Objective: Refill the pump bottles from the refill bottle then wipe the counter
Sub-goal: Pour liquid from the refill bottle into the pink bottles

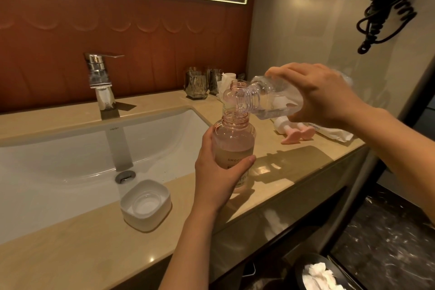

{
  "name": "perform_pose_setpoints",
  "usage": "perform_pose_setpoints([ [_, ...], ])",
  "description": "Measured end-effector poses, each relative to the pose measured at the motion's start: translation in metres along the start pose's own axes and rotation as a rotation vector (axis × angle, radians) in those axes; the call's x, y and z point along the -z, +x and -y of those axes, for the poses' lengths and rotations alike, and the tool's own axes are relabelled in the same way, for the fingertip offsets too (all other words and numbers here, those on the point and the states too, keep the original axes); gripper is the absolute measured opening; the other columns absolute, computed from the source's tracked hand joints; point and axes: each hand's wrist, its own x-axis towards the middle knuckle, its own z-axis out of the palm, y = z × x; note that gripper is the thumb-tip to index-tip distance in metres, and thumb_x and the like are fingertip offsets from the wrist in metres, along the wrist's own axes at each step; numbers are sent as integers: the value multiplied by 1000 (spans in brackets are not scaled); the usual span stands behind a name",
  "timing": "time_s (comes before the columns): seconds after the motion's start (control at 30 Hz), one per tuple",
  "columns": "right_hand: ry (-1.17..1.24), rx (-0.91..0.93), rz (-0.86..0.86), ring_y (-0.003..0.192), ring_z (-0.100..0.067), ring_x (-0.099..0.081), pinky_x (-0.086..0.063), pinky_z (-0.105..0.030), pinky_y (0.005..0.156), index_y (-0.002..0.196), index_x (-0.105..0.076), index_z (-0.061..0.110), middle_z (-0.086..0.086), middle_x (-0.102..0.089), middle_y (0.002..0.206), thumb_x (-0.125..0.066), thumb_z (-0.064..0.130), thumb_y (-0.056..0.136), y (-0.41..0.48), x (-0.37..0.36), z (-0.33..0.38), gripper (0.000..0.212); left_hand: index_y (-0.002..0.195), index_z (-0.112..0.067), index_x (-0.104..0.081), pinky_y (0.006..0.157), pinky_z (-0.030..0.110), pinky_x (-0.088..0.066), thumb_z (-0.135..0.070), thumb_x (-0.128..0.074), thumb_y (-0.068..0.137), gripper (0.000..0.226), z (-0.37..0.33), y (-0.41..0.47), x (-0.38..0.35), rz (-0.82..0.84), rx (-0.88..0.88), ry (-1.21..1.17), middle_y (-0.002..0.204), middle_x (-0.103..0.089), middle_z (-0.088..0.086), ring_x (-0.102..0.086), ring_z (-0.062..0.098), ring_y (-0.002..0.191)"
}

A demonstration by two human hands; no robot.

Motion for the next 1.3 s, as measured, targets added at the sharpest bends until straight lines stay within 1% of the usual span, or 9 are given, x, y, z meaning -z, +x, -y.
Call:
perform_pose_setpoints([
  [0.17,-10,4,4,101,-38,-57,-45,-46,82,132,-48,12,-16,-58,121,-89,13,51,1,-1,0,91,130,-46,-32,96,28,-48,-34,-85,65,85,1,0,0,5,0,0,127,-48,-20,-49,4,118],
  [0.27,-8,3,1,100,-38,-57,-45,-46,81,132,-48,11,-16,-59,121,-89,13,50,1,0,-1,91,132,-45,-32,95,26,-48,-33,-84,65,85,1,0,0,4,-4,1,128,-49,-18,-49,5,119],
  [0.4,-3,4,-7,100,-39,-58,-45,-46,81,131,-49,11,-16,-59,120,-89,11,51,0,0,0,90,129,-48,-32,94,24,-48,-34,-85,65,85,1,0,0,-1,-8,-4,127,-49,-21,-49,2,117],
  [0.63,-6,8,-11,99,-39,-58,-45,-46,81,130,-50,10,-16,-60,119,-88,11,51,0,1,1,88,121,-56,-30,90,16,-45,-30,-85,65,82,1,0,0,-1,-14,-9,119,-45,-33,-47,-11,111],
  [0.83,-6,-3,0,102,-38,-57,-45,-47,83,132,-48,12,-15,-59,121,-88,12,52,0,0,1,89,127,-49,-31,92,16,-45,-31,-84,65,83,1,0,0,-1,-20,-8,119,-45,-33,-46,-10,112],
  [1.0,3,-4,1,102,-38,-57,-44,-46,83,131,-49,12,-15,-59,122,-87,12,53,1,1,2,87,119,-58,-29,87,12,-43,-33,-84,65,81,1,0,0,1,-21,-6,117,-42,-37,-45,-13,109],
  [1.17,-8,1,3,102,-38,-57,-44,-45,82,131,-49,12,-15,-59,122,-87,12,54,1,2,1,86,118,-59,-28,87,10,-43,-33,-84,65,82,2,1,0,-4,-28,-4,116,-42,-38,-44,-16,108],
  [1.23,-10,0,3,102,-38,-57,-44,-45,82,132,-48,13,-15,-58,122,-87,12,54,0,1,1,86,118,-59,-29,88,11,-43,-33,-84,65,81,2,1,0,-4,-32,-5,117,-42,-38,-45,-14,109],
  [1.3,-13,-6,8,102,-37,-57,-44,-45,82,132,-48,13,-14,-58,122,-87,12,54,0,2,1,87,121,-57,-29,91,16,-45,-33,-85,65,82,2,0,0,-4,-32,-7,119,-44,-33,-47,-8,112],
])
